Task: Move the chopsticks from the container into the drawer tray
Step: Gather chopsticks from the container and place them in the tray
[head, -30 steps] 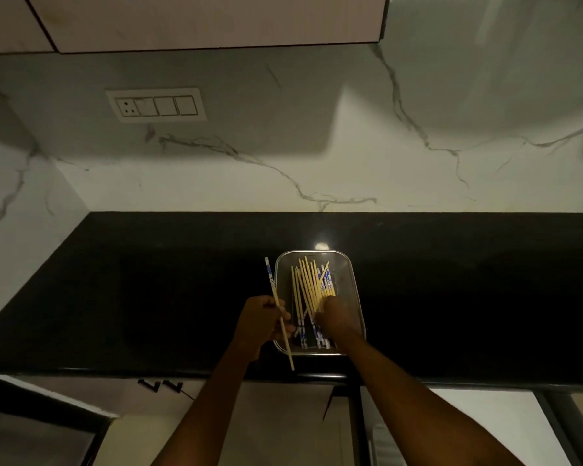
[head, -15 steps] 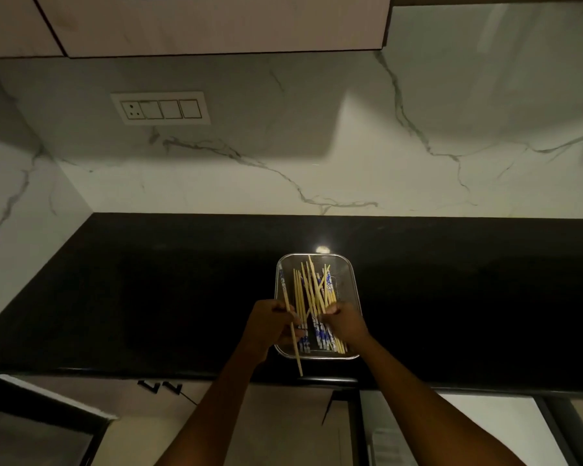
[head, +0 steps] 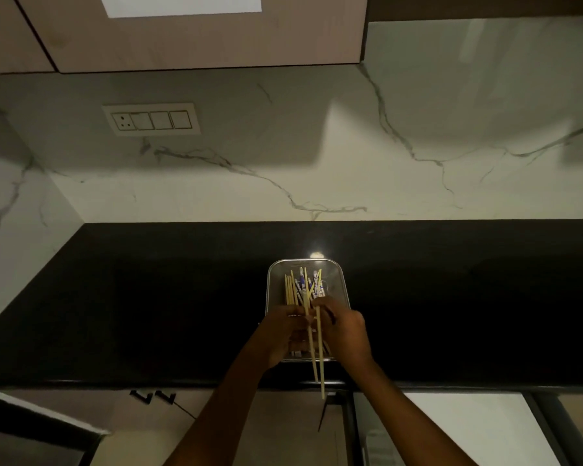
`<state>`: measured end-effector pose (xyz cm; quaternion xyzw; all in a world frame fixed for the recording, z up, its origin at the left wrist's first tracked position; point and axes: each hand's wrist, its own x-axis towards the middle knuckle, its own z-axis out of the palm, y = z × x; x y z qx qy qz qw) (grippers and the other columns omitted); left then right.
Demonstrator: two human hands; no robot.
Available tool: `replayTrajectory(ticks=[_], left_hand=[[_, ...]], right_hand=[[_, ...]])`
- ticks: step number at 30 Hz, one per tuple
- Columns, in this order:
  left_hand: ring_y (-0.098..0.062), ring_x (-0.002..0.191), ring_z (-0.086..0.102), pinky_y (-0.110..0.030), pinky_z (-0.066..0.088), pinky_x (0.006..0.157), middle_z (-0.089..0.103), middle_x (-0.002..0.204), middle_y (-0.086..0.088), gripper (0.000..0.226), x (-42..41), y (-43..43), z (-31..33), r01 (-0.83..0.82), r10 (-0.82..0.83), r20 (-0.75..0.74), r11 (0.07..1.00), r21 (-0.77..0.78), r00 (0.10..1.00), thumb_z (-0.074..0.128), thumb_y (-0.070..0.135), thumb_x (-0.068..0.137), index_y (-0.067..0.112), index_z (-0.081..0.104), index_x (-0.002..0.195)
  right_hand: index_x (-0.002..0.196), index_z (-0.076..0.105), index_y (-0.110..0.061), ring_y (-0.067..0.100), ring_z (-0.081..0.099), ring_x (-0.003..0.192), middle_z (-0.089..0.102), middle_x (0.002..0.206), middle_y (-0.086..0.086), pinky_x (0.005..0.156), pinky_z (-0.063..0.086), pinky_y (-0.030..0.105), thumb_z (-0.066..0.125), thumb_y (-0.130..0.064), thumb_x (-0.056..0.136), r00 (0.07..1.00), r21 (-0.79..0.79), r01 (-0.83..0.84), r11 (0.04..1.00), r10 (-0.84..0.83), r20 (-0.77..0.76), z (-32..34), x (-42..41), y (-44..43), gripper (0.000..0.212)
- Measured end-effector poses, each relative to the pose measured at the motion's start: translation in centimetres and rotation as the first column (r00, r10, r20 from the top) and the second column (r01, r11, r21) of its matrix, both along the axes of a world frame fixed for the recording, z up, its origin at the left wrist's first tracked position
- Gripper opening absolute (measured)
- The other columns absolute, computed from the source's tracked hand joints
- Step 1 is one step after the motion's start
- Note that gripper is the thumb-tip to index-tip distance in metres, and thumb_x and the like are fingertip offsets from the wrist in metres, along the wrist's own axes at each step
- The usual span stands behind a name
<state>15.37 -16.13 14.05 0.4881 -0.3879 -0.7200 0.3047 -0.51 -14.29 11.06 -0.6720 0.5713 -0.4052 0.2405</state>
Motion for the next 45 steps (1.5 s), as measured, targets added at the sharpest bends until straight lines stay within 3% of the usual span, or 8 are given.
replayTrajectory(ticks=[12,18,23,30,37,40,42,45], left_hand=[[-0.024,0.085,0.079,-0.028,0.062,0.066,0.081,0.094,-0.007,0.015,0.1,0.8,-0.6,0.029,-0.027,0.086,0.999,-0.016,0.996,0.073,0.011,0.088,0.007,0.073,0.103],[-0.027,0.084,0.08,-0.028,0.062,0.064,0.08,0.091,-0.012,0.013,1.2,0.9,-1.5,-0.039,0.041,0.139,0.999,-0.017,0.989,0.068,0.004,0.09,0.001,0.071,0.102],[-0.032,0.089,0.079,-0.033,0.064,0.07,0.08,0.095,-0.015,0.02,2.6,1.2,-2.6,-0.091,0.086,0.108,0.995,0.039,0.99,0.07,0.002,0.087,-0.002,0.068,0.107],[-0.036,0.093,0.078,-0.035,0.064,0.072,0.079,0.101,-0.018,0.03,4.6,1.5,-3.2,-0.085,0.082,0.05,0.995,0.058,0.995,0.073,0.003,0.085,0.0,0.062,0.114],[-0.035,0.092,0.078,-0.033,0.064,0.07,0.08,0.101,-0.016,0.03,4.8,1.6,-3.0,-0.1,0.097,0.052,0.994,0.049,0.994,0.073,0.004,0.086,0.001,0.062,0.114],[-0.035,0.094,0.078,-0.036,0.064,0.073,0.079,0.101,-0.016,0.03,4.4,1.6,-2.7,-0.102,0.101,0.037,0.993,0.052,0.994,0.073,0.004,0.086,0.001,0.063,0.114],[-0.035,0.095,0.078,-0.037,0.064,0.076,0.079,0.103,-0.016,0.028,4.1,1.6,-2.5,-0.099,0.098,0.032,0.993,0.062,0.995,0.07,0.003,0.088,0.0,0.063,0.115],[-0.035,0.095,0.078,-0.038,0.064,0.077,0.079,0.103,-0.016,0.026,3.6,1.6,-2.0,-0.099,0.097,0.022,0.992,0.075,0.995,0.068,0.002,0.09,0.0,0.065,0.115]], right_hand=[[0.121,0.062,-0.021,0.006,0.073,0.089,0.074,0.103,-0.002,0.077,0.063,0.023,0.048,-0.032,0.094,0.996,-0.052,-0.068,0.996,0.064,-0.066,-0.3,0.4,0.8,0.032],[0.114,0.061,-0.021,0.007,0.072,0.081,0.07,0.093,-0.004,0.068,0.06,0.02,0.049,-0.019,0.103,0.997,0.14,0.079,0.987,-0.079,-0.009,-2.3,1.0,-1.0,0.017],[0.099,0.067,-0.015,0.014,0.07,0.085,0.071,0.093,0.003,0.082,0.061,0.032,0.06,-0.02,0.097,0.971,0.495,0.21,0.843,-0.122,-0.204,-4.1,0.8,-3.4,0.009],[0.109,0.067,-0.01,0.018,0.071,0.098,0.072,0.105,0.007,0.091,0.059,0.035,0.063,-0.02,0.096,0.961,0.534,0.229,0.814,-0.102,-0.257,-5.1,2.5,-4.8,0.017],[0.106,0.067,-0.004,0.023,0.072,0.095,0.073,0.103,0.013,0.088,0.061,0.036,0.064,-0.015,0.095,0.962,0.638,0.271,0.721,-0.229,-0.15,-4.6,1.7,-5.7,0.015],[0.102,0.068,-0.003,0.016,0.07,0.075,0.071,0.09,0.01,0.067,0.059,0.028,0.065,-0.011,0.094,0.946,0.652,0.262,0.711,-0.322,-0.029,-4.2,1.0,-5.3,0.012],[0.099,0.068,-0.001,0.009,0.062,0.053,0.07,0.074,0.006,0.048,0.051,0.02,0.065,-0.009,0.094,0.92,0.64,0.203,0.741,-0.368,0.134,-3.6,0.5,-4.5,0.01],[0.097,0.07,-0.006,0.012,0.069,0.055,0.075,0.079,0.01,0.048,0.053,0.018,0.059,-0.006,0.096,0.866,0.571,0.034,0.82,-0.31,0.393,-2.2,0.0,-2.8,0.01]])
